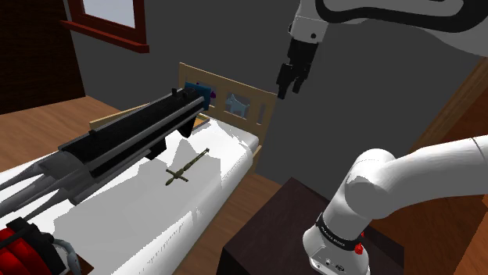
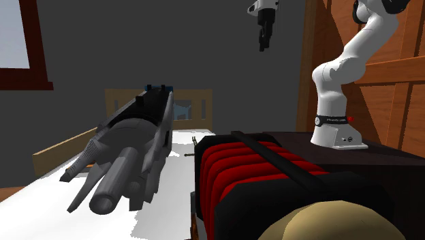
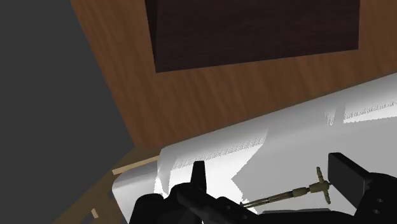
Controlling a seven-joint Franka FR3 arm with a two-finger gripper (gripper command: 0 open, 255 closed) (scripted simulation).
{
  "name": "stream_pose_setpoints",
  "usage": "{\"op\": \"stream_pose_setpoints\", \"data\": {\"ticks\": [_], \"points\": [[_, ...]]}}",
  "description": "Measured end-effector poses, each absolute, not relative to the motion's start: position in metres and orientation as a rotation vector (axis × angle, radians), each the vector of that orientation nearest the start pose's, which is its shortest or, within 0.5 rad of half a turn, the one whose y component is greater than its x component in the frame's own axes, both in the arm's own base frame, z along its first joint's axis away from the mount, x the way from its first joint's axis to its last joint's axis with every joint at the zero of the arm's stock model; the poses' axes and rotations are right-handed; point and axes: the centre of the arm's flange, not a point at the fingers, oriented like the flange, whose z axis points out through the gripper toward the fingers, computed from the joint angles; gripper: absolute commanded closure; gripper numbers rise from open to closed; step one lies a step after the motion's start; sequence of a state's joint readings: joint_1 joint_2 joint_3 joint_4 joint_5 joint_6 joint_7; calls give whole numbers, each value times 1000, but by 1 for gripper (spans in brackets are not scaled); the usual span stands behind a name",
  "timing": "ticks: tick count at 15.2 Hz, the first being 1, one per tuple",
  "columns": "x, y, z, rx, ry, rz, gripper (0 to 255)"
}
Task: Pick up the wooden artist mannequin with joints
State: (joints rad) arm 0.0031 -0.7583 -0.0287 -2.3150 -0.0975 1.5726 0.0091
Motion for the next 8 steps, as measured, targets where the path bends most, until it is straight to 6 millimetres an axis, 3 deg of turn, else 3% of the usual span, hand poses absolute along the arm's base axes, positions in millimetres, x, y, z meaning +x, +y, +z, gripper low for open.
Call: {"op": "stream_pose_setpoints", "data": {"ticks": [3,8], "points": [[320,-13,589,-3215,104,-24,0],[345,18,539,-3189,345,-21,0]]}}
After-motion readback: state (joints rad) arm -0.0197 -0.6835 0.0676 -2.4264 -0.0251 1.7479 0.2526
